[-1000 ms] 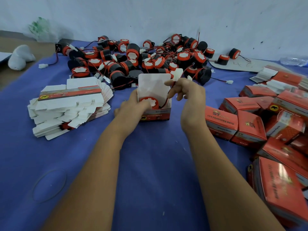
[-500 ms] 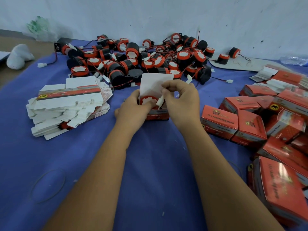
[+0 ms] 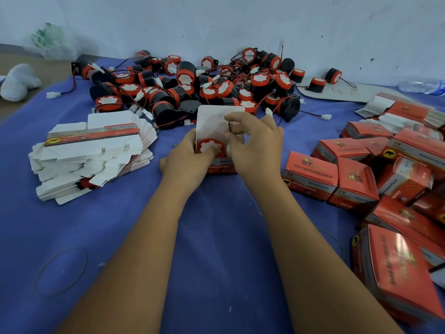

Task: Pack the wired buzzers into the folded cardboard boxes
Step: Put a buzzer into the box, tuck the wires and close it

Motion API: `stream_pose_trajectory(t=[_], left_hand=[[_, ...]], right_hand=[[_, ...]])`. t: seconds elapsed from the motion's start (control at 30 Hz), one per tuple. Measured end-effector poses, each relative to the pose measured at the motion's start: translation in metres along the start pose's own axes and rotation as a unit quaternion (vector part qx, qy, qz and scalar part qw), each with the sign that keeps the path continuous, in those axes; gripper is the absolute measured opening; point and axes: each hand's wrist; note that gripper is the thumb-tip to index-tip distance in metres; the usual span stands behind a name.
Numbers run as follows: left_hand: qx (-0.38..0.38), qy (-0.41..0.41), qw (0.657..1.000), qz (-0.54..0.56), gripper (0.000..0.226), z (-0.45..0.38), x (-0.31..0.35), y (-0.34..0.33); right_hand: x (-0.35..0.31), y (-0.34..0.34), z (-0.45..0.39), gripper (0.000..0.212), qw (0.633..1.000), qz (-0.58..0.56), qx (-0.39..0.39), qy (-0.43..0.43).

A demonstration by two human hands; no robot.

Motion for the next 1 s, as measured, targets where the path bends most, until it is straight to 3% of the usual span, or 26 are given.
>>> stream_pose_trajectory(t=[0.17,0.3,0.37,0.47,0.53,0.63,0.77,0.87,1.0], left_hand=[[0.015,0.007,1.0,-0.012,0.065,0.0,-0.002,-0.002],[0.027,-0.013,1.0,-0.009,0.067,0.003,0.003,-0.002],[0.043,-0.026,0.999,0.005,0.055,0.006,0.007,-0.001],[0.079,0.009,0.976,0.202,0.044,0.005,0.012,0.001],[0.084,0.023,0.974,0.211,0.038,0.002,0.012,0.004],[0.066,-0.021,0.979,0.189,0.031,0.0,0.004,0.006],[0.044,-0.054,0.986,0.149,0.026,0.001,0.0,0.004],[0.042,-0.061,0.992,0.099,0.036,0.0,0.0,0.001],[0.074,-0.085,0.987,0.114,0.038,0.003,0.0,0.0]], right_hand=[[0.008,0.002,0.008,0.011,0.979,0.126,0.073,0.14],[0.013,-0.001,0.006,0.011,0.982,0.111,0.069,0.139],[0.014,-0.001,0.006,0.013,0.99,0.051,0.034,0.127],[0.012,0.0,0.009,0.021,0.996,-0.02,0.014,0.088],[0.008,0.0,0.012,0.018,0.996,-0.072,-0.005,0.053],[0.002,0.002,0.012,0.039,0.979,-0.179,-0.079,-0.056],[0.008,0.004,0.002,0.045,0.979,-0.16,-0.094,-0.084],[0.006,-0.001,0.004,0.049,0.982,-0.121,-0.122,-0.072],[0.005,-0.004,0.003,0.041,0.985,-0.084,-0.13,-0.078]])
Point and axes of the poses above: each hand's wrist, its own z-axis away from the middle knuckle, its own y-axis out of the back of the hand, x = y × z, and after that the axes turned 13 degrees about -y, right-handed
